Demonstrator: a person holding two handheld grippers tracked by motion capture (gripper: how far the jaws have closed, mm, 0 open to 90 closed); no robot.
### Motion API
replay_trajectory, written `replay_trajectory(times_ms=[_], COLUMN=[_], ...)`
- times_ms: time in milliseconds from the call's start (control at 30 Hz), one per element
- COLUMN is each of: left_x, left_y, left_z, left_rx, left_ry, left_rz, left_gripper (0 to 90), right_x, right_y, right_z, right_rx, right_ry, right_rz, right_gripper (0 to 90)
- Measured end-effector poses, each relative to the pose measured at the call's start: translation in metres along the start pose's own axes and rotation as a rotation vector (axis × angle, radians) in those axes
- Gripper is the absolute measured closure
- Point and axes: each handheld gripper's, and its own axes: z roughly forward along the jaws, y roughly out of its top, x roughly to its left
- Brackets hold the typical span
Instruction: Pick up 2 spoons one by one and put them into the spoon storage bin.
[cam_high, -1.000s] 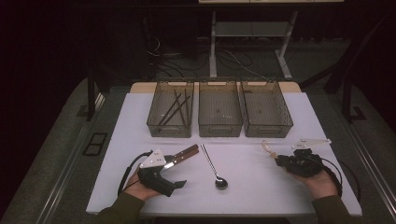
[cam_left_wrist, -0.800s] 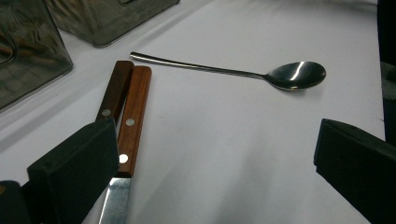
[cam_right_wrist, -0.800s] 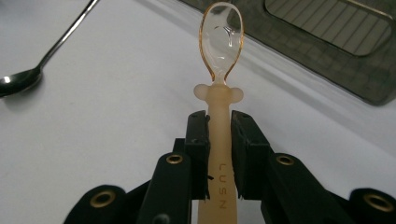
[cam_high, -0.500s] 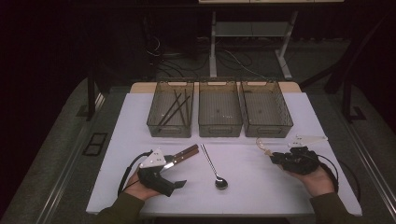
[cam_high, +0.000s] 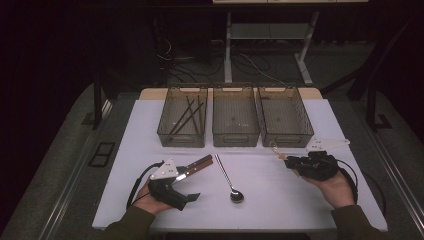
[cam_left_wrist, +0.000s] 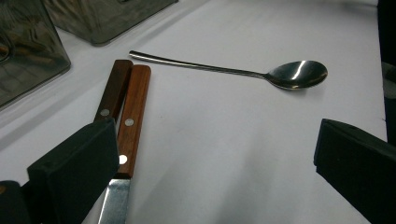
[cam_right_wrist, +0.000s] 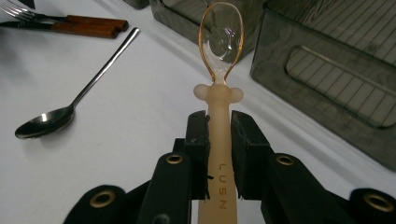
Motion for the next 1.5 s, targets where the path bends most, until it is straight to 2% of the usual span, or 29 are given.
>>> replay_trajectory(times_ms=[300,800,1200,1367,1500], left_x=[0.001,0.001,0.001,0.000,0.000], left_y=[0.000,0.000,0.000,0.000,0.000], left_z=[-0.001,-0.001,-0.001,-0.001,-0.001], left_rx=[0.008,0.009,0.007,-0.001,0.000], left_ry=[-0.002,-0.004,-0.007,-0.007,-0.005], left_rz=[0.011,0.015,0.008,0.003,0.001], left_gripper=[0.0,0.0,0.0,0.0,0.0], right_x=[-0.002,-0.004,-0.004,-0.005,-0.008], right_y=[0.017,0.039,0.060,0.068,0.076], right_z=[0.006,0.018,0.032,0.041,0.048], right_rx=[-0.041,-0.100,-0.143,-0.144,-0.165], right_ry=[0.006,0.022,0.029,0.029,0.031], right_rz=[-0.015,-0.005,-0.008,-0.013,0.002], right_gripper=[77.7,77.6,77.5,77.5,77.5])
